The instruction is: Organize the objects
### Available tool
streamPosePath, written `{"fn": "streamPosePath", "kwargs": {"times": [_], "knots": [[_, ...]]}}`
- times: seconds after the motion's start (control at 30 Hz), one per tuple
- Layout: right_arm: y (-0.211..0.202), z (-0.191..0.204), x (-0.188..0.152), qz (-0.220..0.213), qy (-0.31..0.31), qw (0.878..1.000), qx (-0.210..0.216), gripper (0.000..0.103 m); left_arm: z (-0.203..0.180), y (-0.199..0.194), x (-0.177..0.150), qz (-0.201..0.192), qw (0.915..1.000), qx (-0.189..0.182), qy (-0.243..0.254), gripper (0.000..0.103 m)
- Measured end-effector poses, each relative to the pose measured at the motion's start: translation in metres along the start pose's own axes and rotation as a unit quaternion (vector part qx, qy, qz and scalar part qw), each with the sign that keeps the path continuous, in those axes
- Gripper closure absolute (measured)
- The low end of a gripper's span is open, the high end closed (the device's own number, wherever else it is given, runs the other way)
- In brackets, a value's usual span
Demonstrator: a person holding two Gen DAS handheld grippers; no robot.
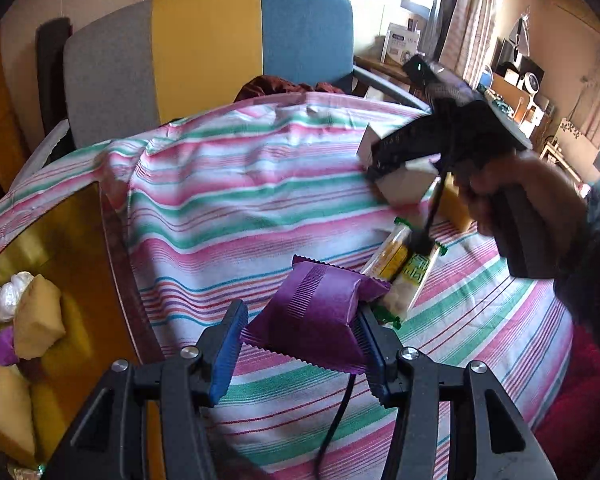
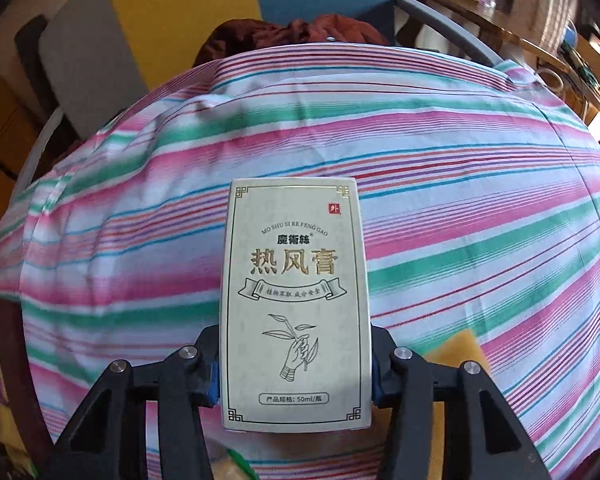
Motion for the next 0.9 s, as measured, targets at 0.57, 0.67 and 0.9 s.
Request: {"fn": "streamPosePath", "kwargs": {"times": [0.57, 0.67, 0.9], "knots": [[-0.013, 0.037, -0.072, -0.032, -0.102, 0.994, -0.024, 0.052, 0.045, -0.076, -0.027, -0.071, 0.9943, 0.072, -0.032, 0.049], [-0.015, 0.037, -0.075, -0.036, -0.104, 0.994, -0.023, 0.051, 0.056, -0.080, -0.036, -0.070, 0.9931, 0.082, -0.046, 0.049], [-0.014, 0.046, -0.071, -0.038, -0.107, 0.993, -0.020, 0.051, 0.073, -0.082, -0.049, -0.064, 0.9912, 0.090, -0.073, 0.049]]}}
Point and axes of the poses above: each gripper's, at about its wrist camera, not at the fingertips, and y roughly the way its jaws point, z to its left, x to its top, the point moved 3 cm from there along y, roughly the way its jaws point, and after that the axes turned 4 degrees about z, right-handed, at the moved point
